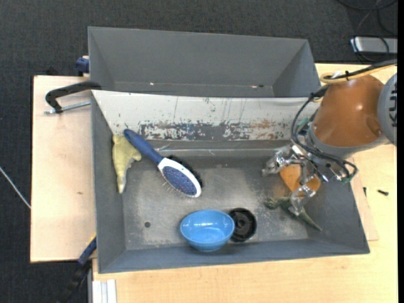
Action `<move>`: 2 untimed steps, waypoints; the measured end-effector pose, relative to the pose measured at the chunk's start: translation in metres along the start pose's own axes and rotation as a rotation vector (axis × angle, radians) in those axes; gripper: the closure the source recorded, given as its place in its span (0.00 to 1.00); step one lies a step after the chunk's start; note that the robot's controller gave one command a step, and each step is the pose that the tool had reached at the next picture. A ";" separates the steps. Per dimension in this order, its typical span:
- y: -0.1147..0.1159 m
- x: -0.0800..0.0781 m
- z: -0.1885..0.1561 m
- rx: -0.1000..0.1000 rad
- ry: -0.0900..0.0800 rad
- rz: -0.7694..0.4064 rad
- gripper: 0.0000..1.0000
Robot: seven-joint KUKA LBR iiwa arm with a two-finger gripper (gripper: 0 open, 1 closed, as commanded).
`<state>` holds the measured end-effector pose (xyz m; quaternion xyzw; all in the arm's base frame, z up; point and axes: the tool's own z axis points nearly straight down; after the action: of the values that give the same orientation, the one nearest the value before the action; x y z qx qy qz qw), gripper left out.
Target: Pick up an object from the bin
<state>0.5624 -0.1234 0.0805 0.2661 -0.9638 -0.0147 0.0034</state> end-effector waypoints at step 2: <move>0.035 0.039 -0.014 0.007 -0.012 -0.432 0.00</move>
Offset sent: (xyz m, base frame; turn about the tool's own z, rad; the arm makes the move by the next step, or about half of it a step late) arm -0.0635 -0.0036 0.0266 -0.2776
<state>0.5118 -0.1139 0.0955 0.4665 -0.8844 -0.0132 -0.0066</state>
